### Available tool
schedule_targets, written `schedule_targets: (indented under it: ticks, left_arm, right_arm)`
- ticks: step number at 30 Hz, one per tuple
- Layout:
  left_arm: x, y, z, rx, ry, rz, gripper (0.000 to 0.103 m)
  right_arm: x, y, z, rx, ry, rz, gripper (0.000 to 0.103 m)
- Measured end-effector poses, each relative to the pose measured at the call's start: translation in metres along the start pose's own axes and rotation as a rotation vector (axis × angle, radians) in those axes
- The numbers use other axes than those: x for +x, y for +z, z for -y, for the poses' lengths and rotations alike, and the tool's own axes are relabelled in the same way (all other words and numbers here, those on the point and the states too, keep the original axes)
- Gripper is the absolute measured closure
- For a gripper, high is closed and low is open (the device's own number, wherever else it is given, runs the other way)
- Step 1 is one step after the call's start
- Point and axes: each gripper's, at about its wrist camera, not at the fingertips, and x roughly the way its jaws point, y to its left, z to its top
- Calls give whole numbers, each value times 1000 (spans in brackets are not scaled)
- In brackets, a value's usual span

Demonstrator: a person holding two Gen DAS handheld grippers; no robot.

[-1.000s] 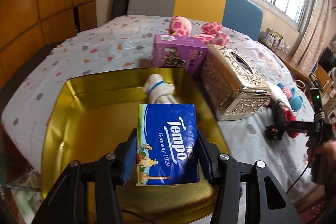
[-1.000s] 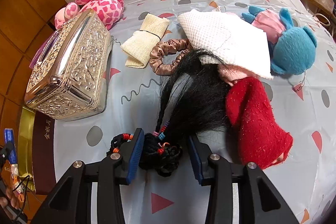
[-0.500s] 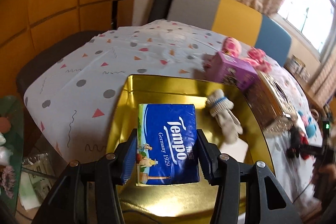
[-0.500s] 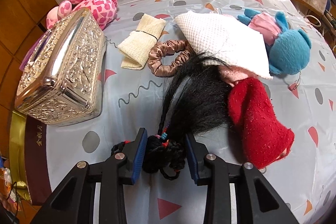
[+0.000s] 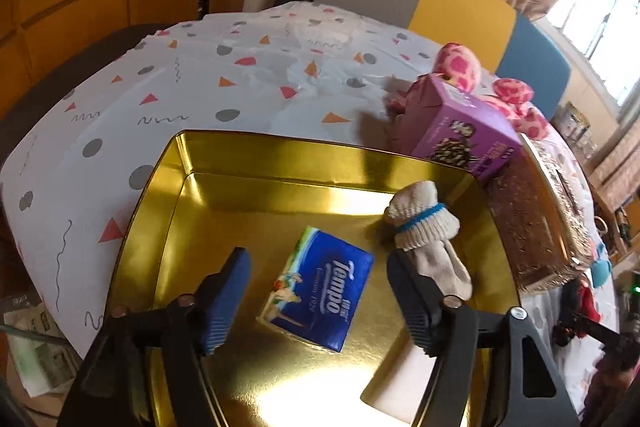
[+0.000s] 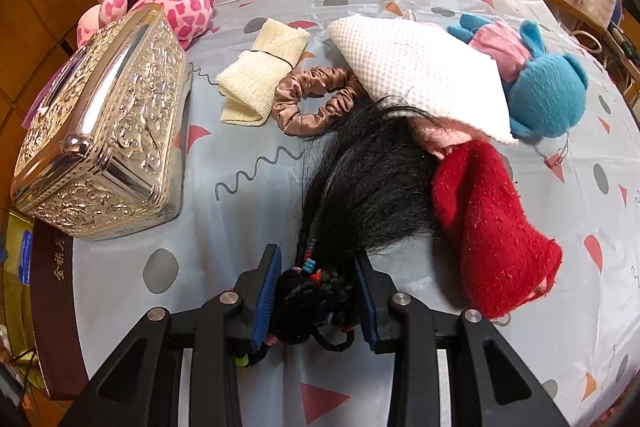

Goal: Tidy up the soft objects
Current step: 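Carry the black beaded hair tie into the gold tray and open the right tool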

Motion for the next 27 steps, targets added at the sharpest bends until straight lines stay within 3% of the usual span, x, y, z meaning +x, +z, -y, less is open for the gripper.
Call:
schedule_targets:
  ticks: [3,10,21,27]
  left_arm:
    - [1,0,0,-17,6,-6,21]
    - [-31,-19,4,20,-3,58,18]
    - [-56,-45,14,38,-61,46,18]
    - [-64,-47,20,40,-83,54,18]
  right_arm:
    - [1,0,2,6,2,0,68]
    - [-3,5,-4,1,-30,10,71]
    - [-62,12,-29,-109,-6,155,72]
    - [-95,21,-36,-107,33,249,72]
